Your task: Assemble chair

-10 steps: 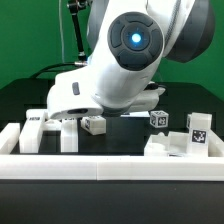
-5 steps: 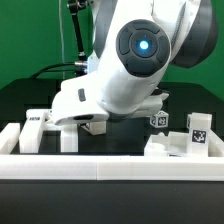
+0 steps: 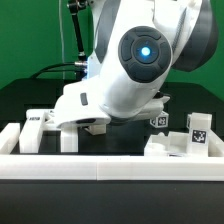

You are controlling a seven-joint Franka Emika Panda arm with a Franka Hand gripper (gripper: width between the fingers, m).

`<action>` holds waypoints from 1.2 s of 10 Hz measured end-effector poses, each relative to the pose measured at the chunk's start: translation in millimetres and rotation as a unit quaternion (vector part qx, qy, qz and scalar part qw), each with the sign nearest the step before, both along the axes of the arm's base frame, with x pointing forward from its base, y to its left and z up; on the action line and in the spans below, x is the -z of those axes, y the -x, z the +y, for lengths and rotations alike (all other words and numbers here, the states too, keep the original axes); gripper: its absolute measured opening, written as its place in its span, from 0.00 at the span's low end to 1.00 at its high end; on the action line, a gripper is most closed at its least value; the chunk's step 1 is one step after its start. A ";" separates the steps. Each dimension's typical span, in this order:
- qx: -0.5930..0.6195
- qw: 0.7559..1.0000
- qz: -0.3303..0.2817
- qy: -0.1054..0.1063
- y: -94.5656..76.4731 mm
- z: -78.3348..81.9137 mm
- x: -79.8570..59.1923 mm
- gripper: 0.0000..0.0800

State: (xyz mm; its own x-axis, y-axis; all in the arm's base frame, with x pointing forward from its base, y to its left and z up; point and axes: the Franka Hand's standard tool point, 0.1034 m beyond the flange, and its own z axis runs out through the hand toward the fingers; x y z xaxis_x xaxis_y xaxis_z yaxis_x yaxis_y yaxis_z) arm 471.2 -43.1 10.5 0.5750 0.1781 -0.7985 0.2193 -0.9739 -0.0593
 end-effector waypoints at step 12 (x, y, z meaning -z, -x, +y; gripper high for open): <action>0.029 0.999 0.006 0.028 -24.4 17.2 -69.9 0.36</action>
Offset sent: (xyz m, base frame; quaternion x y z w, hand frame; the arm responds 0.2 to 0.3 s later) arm 0.0000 0.0000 0.0000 0.0000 0.0000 0.0000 1.0000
